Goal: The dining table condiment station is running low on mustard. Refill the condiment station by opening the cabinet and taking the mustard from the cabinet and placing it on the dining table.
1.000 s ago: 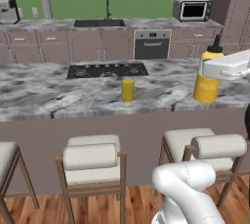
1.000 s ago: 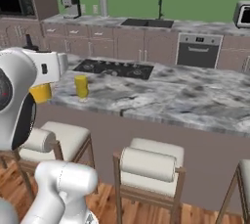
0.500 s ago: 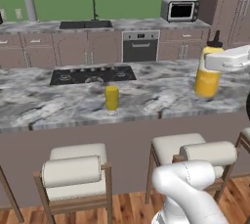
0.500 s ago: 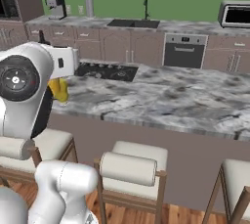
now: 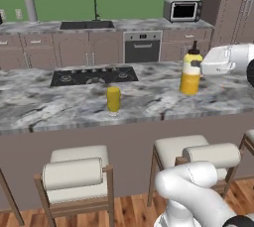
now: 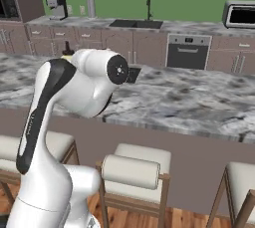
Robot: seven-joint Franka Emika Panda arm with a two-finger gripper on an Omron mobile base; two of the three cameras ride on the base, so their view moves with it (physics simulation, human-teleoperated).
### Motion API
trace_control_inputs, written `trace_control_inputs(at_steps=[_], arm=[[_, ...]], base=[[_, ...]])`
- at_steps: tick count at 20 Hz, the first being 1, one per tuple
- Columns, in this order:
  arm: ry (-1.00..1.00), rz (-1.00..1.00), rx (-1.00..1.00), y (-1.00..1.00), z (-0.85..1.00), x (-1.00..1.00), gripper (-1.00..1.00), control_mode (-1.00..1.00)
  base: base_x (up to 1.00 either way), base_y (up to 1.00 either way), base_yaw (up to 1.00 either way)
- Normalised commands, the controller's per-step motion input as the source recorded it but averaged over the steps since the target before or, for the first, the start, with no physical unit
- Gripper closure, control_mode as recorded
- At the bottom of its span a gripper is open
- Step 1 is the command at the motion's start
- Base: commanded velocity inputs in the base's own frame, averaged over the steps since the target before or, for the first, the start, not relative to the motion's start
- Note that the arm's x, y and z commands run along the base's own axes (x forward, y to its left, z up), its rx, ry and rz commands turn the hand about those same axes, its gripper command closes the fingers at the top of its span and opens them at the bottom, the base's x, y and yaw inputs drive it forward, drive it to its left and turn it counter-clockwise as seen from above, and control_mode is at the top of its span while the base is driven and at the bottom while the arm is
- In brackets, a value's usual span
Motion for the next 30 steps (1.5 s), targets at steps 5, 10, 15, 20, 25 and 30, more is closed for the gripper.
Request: trace_control_inputs(at_steps=[5, 10, 15, 20, 25, 30], arm=[[0.0, 0.37, -0.1, 0.5, -0.81, 1.0, 1.0, -1.0], [-0.08, 0.05, -0.02, 0.06, -0.31, 0.47, 1.0, -1.0], [-0.16, -0.01, -0.06, 0.15, -0.32, 0.35, 1.0, -1.0], [-0.19, 0.0, -0.09, 0.32, -0.36, 0.47, 1.0, -1.0], [-0.09, 0.0, 0.0, 0.07, -0.3, 0.47, 1.0, -1.0], [0.1, 0.04, 0.04, 0.0, -0.2, 0.26, 1.0, -1.0]], base=[[0.0, 0.0, 0.0], [0.0, 0.0, 0.0], [0.0, 0.0, 0.0], [0.0, 0.0, 0.0], [0.0, 0.0, 0.0], [0.0, 0.0, 0.0]])
